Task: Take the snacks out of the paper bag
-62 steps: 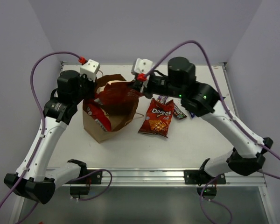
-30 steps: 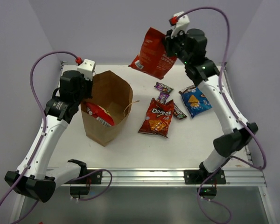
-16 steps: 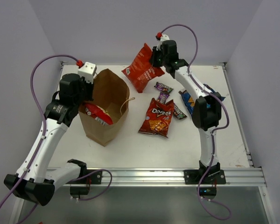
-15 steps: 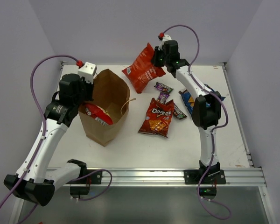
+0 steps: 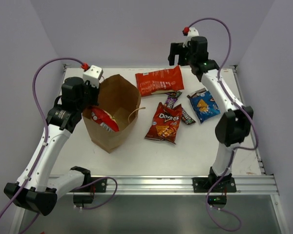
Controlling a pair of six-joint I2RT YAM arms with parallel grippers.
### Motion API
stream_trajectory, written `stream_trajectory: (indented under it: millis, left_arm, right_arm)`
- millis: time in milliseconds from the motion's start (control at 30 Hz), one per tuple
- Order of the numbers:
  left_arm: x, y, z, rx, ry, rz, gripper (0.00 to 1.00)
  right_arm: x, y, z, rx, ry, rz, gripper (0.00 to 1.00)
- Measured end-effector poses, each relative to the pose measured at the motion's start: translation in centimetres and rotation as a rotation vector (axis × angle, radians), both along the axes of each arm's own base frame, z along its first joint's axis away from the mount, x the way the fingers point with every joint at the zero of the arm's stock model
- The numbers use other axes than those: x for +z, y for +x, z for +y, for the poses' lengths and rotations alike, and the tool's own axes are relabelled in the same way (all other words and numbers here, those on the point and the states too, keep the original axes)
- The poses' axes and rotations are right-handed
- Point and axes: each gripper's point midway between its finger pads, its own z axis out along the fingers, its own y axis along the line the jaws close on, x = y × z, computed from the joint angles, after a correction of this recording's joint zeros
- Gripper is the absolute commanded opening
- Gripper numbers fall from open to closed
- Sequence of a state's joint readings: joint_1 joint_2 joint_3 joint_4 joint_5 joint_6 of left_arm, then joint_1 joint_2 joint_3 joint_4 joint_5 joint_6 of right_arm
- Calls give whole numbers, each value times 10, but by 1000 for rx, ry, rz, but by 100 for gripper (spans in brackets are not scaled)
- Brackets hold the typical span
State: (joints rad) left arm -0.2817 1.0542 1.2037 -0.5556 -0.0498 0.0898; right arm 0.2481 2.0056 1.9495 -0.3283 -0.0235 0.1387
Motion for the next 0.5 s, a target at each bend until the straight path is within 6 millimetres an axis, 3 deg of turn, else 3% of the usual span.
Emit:
stream_trajectory:
  millis: [100, 200, 267, 333, 433, 500]
  left_arm:
    - [2, 0, -3, -21, 2, -8, 0]
    - [3, 0, -7, -52, 5, -15, 0]
    - [3, 0, -9, -67, 8, -17, 0]
    - [3, 0, -10, -79, 13, -19, 0]
    - [4, 0, -11, -88, 19, -22, 0]
    - [4, 0, -11, -91, 22, -23, 0]
  right_arm:
    - [74, -62, 40, 169, 6, -130, 92]
    - [156, -158, 103, 410, 41, -307, 92]
    - [196, -226, 146, 587, 102, -400, 92]
    - [217, -278, 174, 715, 167, -439, 92]
    - [219, -314, 199, 796, 239, -403, 95]
    - [203, -325, 221, 825, 279, -323, 98]
